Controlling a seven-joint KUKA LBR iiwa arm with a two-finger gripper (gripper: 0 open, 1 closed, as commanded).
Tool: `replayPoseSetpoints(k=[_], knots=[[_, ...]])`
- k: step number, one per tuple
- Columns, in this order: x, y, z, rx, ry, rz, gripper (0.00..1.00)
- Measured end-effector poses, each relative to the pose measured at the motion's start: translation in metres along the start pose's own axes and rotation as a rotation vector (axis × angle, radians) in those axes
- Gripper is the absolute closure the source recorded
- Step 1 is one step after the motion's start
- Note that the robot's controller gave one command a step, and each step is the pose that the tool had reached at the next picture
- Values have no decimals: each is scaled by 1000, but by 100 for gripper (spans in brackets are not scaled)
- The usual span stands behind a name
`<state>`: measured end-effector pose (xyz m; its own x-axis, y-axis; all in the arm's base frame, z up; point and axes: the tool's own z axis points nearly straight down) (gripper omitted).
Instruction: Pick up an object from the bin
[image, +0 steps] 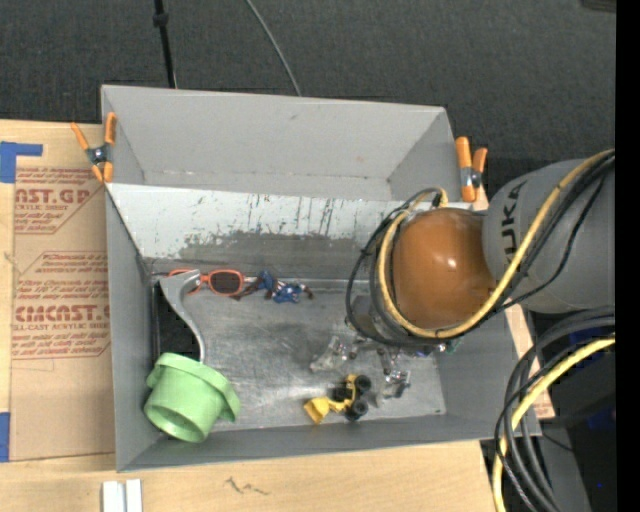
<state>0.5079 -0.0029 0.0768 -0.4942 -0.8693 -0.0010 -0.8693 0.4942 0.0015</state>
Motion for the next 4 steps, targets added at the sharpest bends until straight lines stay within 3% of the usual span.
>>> replayPoseSetpoints(k=[1, 4], knots=[[24, 1, 1, 5, 15, -123, 100], [23, 1, 1, 5, 13, -123, 100]])
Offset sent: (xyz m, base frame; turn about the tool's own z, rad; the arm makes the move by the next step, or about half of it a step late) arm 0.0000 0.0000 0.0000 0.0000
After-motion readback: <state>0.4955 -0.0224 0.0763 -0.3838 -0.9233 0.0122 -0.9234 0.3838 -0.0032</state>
